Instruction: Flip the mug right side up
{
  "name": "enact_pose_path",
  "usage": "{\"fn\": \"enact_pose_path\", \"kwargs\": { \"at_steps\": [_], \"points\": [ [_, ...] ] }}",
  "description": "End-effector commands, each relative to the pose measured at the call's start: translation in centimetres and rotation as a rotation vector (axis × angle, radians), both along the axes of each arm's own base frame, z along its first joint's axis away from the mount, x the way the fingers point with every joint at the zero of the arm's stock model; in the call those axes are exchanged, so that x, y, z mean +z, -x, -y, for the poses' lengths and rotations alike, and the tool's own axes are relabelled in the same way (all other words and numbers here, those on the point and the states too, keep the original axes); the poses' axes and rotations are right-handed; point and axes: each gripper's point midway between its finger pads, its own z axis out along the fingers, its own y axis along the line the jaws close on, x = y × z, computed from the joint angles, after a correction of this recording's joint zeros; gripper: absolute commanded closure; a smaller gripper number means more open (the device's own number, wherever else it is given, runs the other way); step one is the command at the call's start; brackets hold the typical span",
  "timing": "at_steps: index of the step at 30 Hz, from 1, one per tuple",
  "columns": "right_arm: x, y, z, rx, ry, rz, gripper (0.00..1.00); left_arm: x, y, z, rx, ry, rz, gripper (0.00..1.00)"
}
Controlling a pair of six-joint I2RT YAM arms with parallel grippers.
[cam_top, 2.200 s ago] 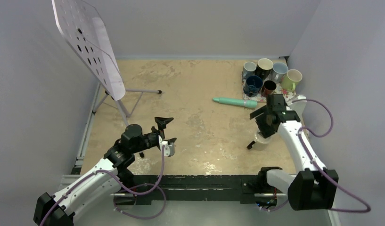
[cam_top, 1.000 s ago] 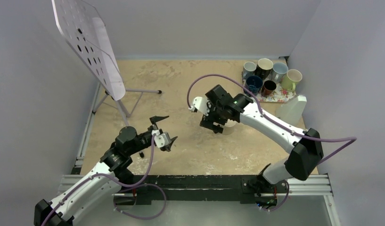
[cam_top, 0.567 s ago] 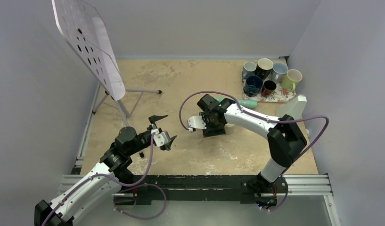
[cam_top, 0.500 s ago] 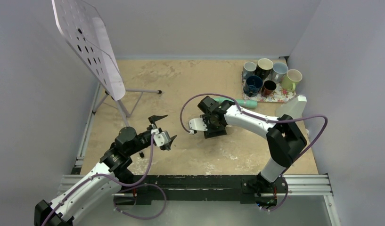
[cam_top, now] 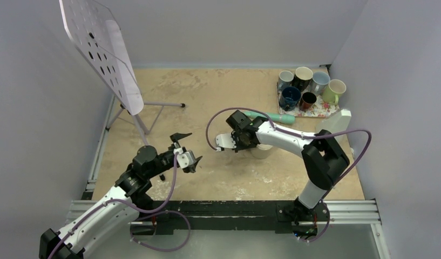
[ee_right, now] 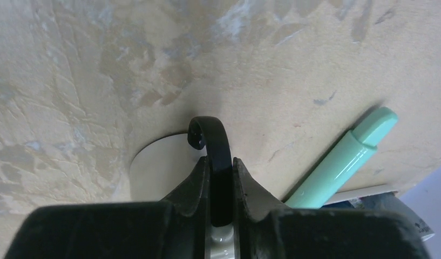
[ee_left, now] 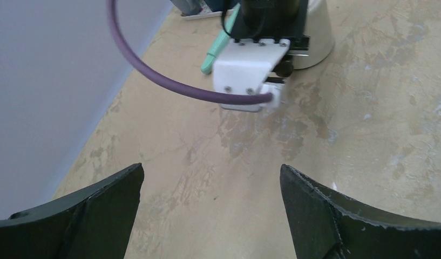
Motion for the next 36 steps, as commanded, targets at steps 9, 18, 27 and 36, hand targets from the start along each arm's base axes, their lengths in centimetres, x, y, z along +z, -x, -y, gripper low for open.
{"fn": "enact_pose_path", "kwargs": {
  "at_steps": [9,18,27,36],
  "points": [
    [21.2,0.2,-11.6,-0.204,-1.188,0.129,1.0,0.3,3.1,2.7,-0.173,0.11,-0.225,0.0],
    [32.9,4.8,-9.1,-0.218,-1.895,0.123,1.0,7.5,1.6,5.6,-0.268,0.263,-0.092,0.0],
    [36.6,6.1,-8.2,-0.166,-2.079,0.106,1.0,11.8,1.9,7.2,-0.371,0.35,-0.027,0.06],
    [36.6,6.2,-8.9,-0.14,-2.072,0.073,1.0,14.4,1.1,7.6,-0.37,0.403,0.009,1.0]
  ]
}}
